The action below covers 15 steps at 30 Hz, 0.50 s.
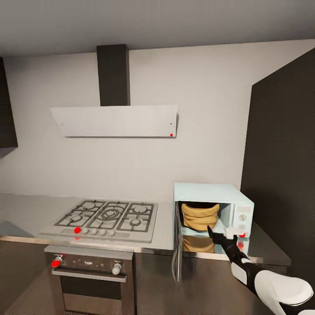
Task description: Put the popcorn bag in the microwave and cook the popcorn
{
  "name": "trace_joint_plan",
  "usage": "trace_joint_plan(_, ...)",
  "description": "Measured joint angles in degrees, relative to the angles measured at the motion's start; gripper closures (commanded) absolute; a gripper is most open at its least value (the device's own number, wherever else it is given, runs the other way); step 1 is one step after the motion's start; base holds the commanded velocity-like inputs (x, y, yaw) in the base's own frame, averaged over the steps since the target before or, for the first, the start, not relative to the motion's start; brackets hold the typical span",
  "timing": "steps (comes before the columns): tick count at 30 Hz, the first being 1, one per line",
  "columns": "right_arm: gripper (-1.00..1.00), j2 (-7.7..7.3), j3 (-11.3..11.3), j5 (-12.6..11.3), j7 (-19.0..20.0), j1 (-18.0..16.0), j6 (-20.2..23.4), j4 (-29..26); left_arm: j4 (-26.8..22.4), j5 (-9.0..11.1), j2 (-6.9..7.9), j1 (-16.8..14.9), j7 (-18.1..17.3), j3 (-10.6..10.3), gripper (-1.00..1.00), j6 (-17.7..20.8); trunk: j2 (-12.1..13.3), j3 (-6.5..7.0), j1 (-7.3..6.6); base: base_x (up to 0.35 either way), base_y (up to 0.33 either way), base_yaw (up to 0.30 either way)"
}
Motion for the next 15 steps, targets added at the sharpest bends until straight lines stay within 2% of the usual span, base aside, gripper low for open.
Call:
trace_joint_plan(4, -1.00, 0.08, 2.3, 2.3, 0.0, 0.5, -1.6, 0.0, 0.0, 0.0, 0.00, 0.0, 0.0, 0.0, -1.00, 0.0, 0.0, 0.00, 0.00, 0.000, 0.000, 0.000)
trace_joint_plan(7, -1.00, 0.09, 3.1, 3.3, -0.1, 0.7, -1.8, 0.0, 0.0, 0.0, 0.00, 0.0, 0.0, 0.0, -1.00, 0.0, 0.0, 0.00, 0.00, 0.000, 0.000, 0.000)
trace_joint_plan(15, -1.00, 0.09, 4.1, 3.8, -0.1, 3.3, -1.8, 0.0, 0.0, 0.0, 0.03, 0.0, 0.0, 0.0, -1.00, 0.0, 0.0, 0.00, 0.00, 0.000, 0.000, 0.000)
